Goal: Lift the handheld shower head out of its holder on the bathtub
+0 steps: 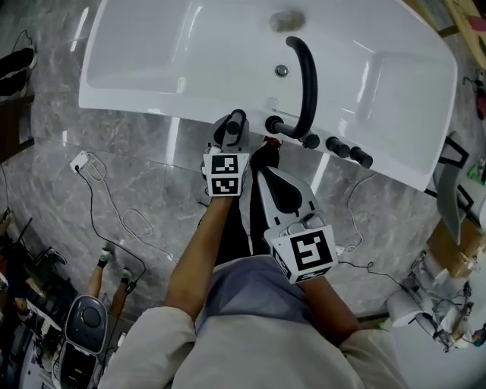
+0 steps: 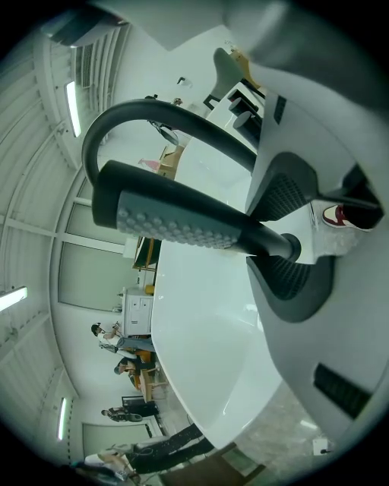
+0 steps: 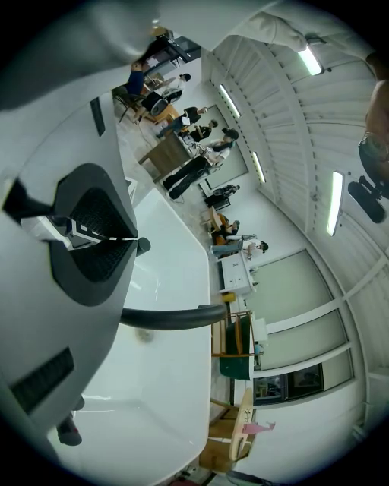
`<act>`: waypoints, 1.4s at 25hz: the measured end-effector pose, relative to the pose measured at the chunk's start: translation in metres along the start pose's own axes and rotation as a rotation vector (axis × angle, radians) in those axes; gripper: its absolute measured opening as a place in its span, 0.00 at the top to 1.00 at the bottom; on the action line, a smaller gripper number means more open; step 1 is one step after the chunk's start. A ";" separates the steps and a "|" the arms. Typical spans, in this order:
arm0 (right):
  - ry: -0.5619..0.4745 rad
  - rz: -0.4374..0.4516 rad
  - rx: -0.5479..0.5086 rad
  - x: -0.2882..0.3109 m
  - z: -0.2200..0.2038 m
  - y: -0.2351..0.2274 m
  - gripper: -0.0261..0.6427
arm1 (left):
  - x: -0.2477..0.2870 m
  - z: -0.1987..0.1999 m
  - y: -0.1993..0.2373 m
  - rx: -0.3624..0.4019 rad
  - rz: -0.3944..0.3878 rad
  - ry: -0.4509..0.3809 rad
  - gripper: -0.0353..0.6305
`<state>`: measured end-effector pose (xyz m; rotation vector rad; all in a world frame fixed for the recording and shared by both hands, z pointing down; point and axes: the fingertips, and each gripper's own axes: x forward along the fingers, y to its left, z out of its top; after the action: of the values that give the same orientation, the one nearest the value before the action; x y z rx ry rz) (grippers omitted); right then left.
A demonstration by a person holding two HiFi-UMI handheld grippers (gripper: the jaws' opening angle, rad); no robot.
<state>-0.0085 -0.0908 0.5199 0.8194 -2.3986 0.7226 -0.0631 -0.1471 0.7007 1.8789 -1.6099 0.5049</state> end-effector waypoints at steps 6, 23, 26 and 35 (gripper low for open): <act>0.012 0.004 0.008 -0.001 -0.004 0.000 0.93 | -0.003 -0.001 0.003 -0.026 0.019 0.016 0.73; 0.001 0.011 0.008 -0.003 -0.004 0.005 0.93 | -0.020 0.000 0.005 -0.082 0.041 0.023 0.74; -0.006 0.015 0.006 -0.003 -0.002 0.007 0.93 | -0.024 0.003 0.004 -0.086 0.041 0.014 0.74; -0.029 0.020 0.006 -0.004 0.005 0.016 0.93 | -0.050 0.026 0.006 -0.144 0.050 -0.031 0.74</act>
<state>-0.0174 -0.0812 0.5089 0.8152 -2.4341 0.7313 -0.0811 -0.1269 0.6507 1.7518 -1.6713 0.3715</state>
